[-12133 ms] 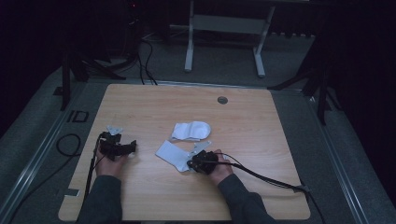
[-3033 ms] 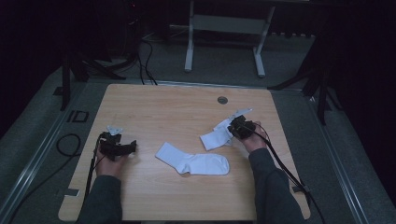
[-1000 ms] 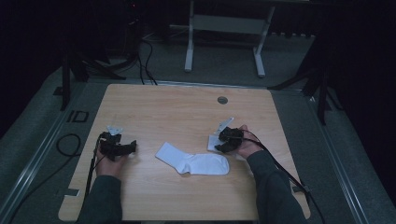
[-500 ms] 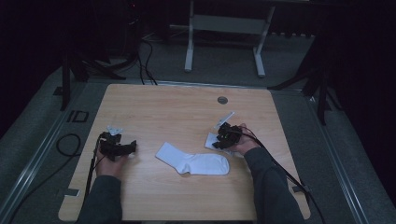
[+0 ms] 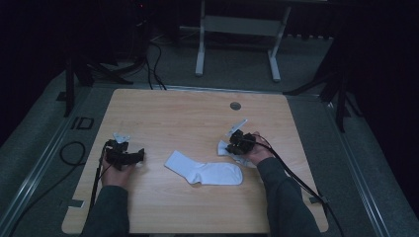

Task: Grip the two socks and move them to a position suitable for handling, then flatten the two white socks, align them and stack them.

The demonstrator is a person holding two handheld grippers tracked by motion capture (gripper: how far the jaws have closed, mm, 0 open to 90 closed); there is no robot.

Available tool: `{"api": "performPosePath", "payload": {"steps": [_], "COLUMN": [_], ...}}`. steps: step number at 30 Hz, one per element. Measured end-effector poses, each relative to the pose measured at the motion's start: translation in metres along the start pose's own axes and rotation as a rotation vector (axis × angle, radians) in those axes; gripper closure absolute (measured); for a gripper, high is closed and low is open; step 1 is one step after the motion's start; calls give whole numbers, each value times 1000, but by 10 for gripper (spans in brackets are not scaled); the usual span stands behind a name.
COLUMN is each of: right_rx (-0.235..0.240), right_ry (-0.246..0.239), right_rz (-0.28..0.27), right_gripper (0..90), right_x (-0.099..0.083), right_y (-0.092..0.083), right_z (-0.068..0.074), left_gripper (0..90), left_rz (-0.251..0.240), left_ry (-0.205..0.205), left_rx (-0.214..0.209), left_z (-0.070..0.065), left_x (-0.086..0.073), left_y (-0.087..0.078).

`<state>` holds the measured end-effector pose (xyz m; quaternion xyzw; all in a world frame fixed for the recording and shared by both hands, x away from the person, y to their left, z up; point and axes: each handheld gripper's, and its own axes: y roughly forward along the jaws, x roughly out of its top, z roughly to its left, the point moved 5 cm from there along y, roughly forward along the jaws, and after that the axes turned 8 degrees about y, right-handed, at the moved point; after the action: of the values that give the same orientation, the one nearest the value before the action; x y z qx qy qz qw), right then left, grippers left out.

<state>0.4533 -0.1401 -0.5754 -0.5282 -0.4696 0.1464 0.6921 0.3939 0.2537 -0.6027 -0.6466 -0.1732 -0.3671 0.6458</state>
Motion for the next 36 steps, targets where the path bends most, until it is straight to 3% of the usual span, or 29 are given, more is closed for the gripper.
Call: {"api": "performPosePath", "payload": {"steps": [6, 16, 25, 36], "right_rx": [-7, -10, -25, -43], "right_ry": [2, -2, -8, -32], "right_rz": [-26, -123, -172, -244], "right_gripper": [839, 839, 839, 840], "right_x": [2, 6, 2, 7], "right_y": [-8, -49, -86, -127], "right_z": [1, 5, 9, 35], "left_gripper": [154, 154, 154, 154], "left_rz": [0, 0, -2, 2], "left_ry": [0, 0, -4, 0], "left_rx": [0, 0, 0, -1], "left_z": [0, 0, 0, 0], "left_x": [0, 0, 0, 0], "left_y": [0, 0, 0, 0]}}
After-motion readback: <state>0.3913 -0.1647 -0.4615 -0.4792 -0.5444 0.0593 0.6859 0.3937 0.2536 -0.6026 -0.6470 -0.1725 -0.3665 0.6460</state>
